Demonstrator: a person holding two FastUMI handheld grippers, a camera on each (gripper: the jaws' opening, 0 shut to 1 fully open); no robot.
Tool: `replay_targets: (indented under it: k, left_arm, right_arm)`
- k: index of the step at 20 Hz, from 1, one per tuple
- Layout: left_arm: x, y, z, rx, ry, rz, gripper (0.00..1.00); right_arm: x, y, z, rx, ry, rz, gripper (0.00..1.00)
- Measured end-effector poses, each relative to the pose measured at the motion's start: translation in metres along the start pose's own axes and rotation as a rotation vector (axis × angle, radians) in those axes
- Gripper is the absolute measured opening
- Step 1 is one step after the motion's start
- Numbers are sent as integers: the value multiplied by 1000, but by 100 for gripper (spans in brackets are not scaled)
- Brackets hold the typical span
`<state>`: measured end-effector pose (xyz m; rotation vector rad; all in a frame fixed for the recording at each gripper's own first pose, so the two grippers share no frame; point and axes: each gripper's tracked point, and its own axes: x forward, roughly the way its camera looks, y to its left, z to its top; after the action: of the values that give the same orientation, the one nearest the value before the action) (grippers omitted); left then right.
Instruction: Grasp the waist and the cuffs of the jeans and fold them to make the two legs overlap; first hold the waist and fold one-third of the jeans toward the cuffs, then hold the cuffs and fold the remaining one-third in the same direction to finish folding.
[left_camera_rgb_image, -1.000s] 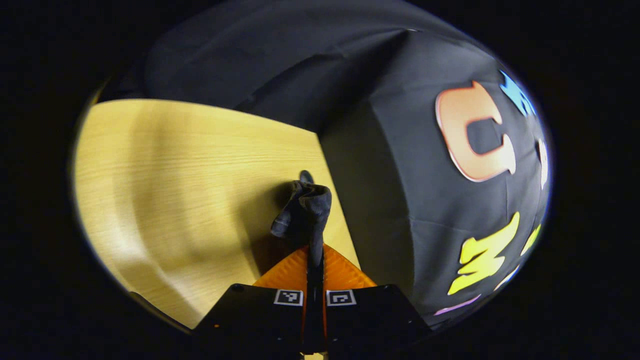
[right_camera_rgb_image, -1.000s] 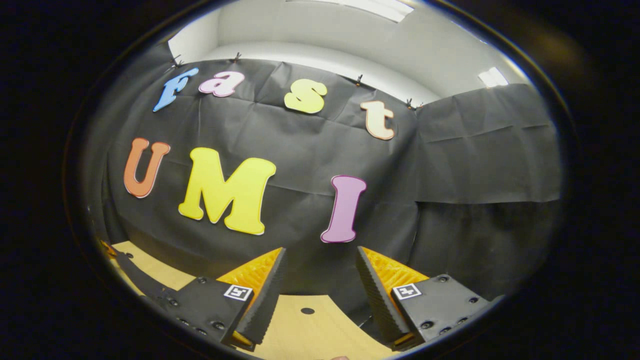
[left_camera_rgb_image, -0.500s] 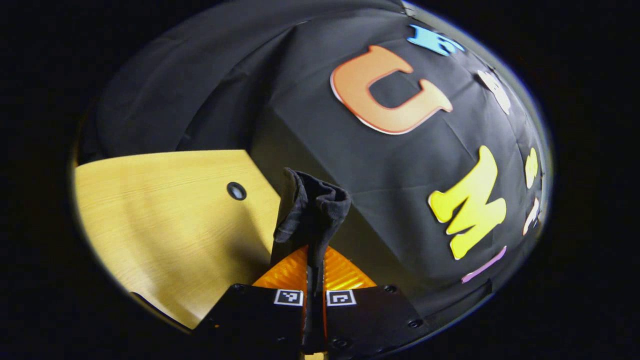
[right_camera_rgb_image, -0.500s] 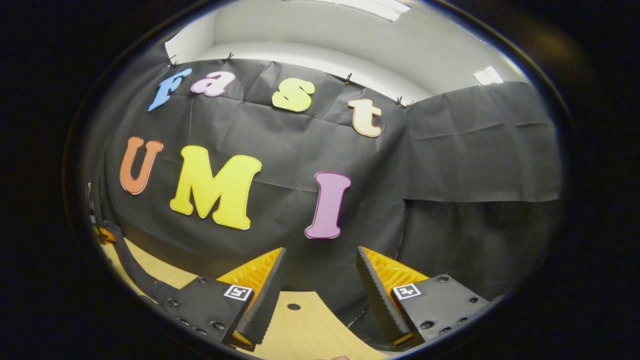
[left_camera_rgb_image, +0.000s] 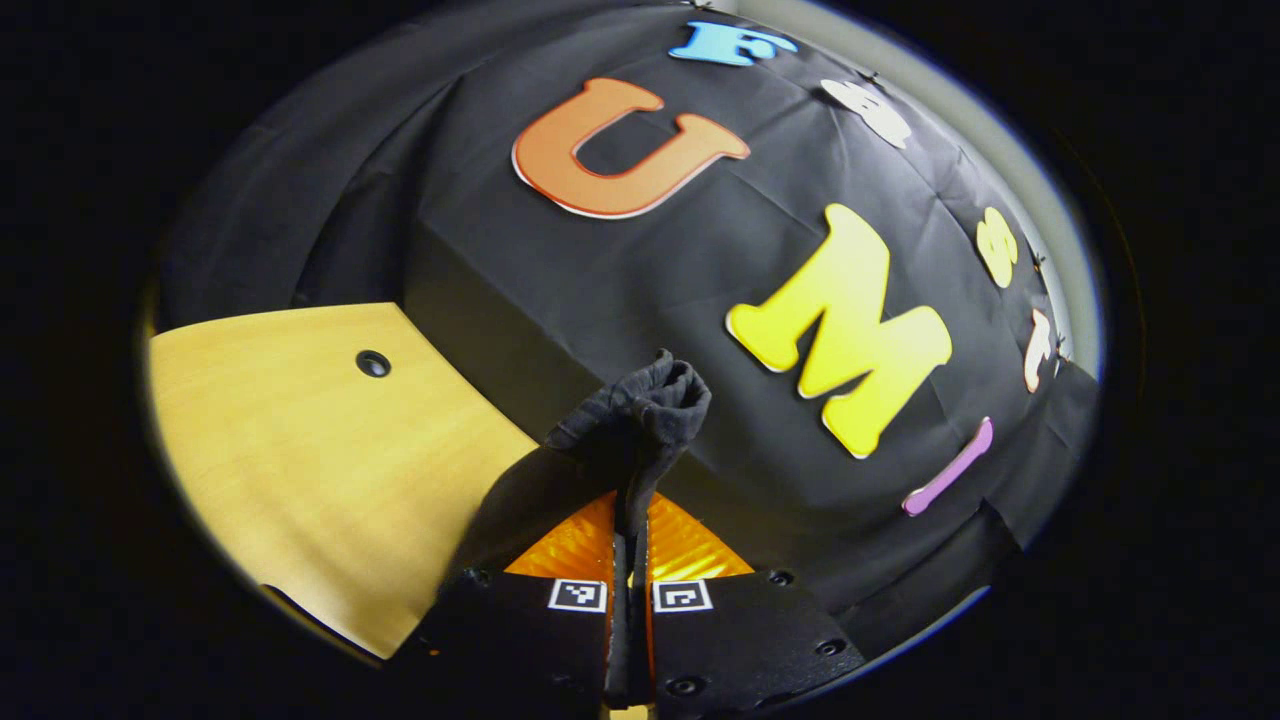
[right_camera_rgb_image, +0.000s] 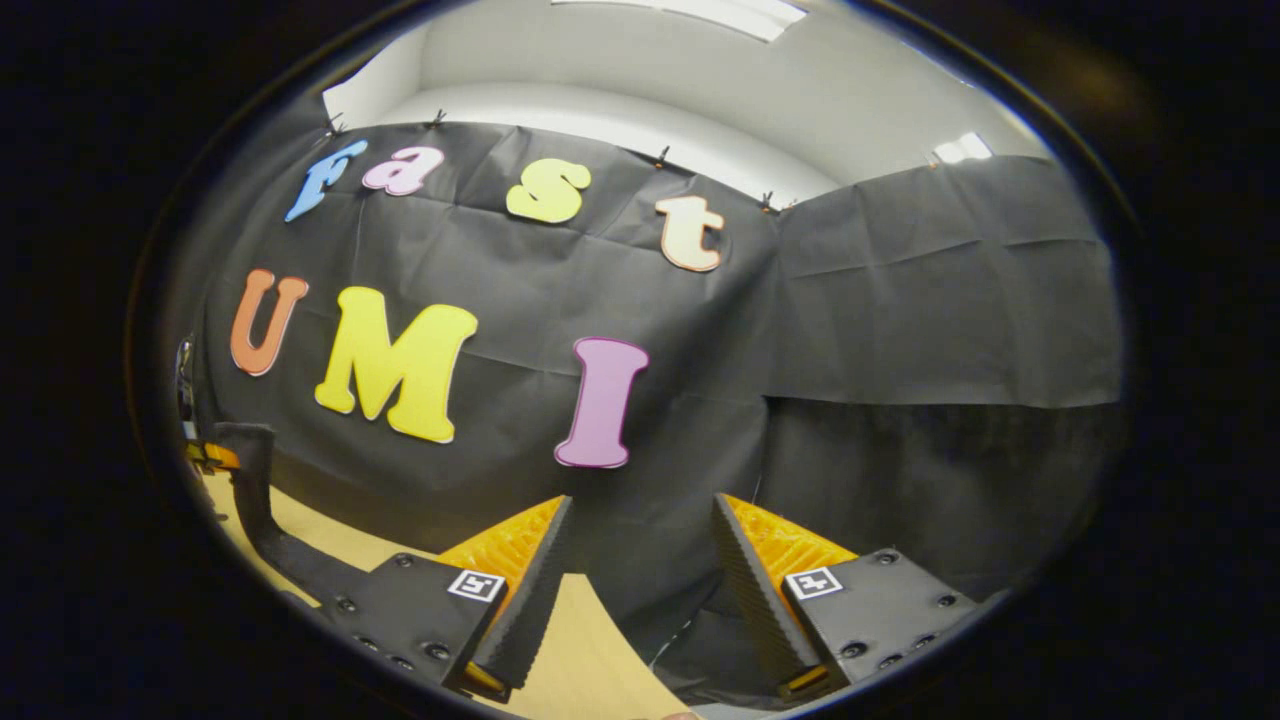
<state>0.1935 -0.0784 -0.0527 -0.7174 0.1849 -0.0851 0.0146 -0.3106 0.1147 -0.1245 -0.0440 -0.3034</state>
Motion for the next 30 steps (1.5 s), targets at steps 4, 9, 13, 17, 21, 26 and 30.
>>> replay_targets:
  k: [4,9,13,17,21,26,30]
  left_arm:
    - [9,-33,-72,37,78,-12,3]
    - [21,-29,-176,83,226,51,3]
    - [25,-16,-210,111,266,99,3]
    - [24,-19,-215,149,267,83,4]
    - [7,-51,-215,250,233,-16,67]
    - [-16,-75,-216,405,210,-52,99]
    - [-41,-89,-194,463,165,-78,99]
  right_arm:
    - [-8,-51,-12,3,18,-41,82]
    - [-19,-102,-23,-20,28,-94,82]
    - [-21,-122,-37,-31,54,-115,82]
    - [-18,-117,-49,-14,75,-98,83]
    - [-10,-98,-54,-4,79,-50,83]
    - [-10,-75,-49,-6,58,5,83]
    - [-9,-50,-47,36,54,50,83]
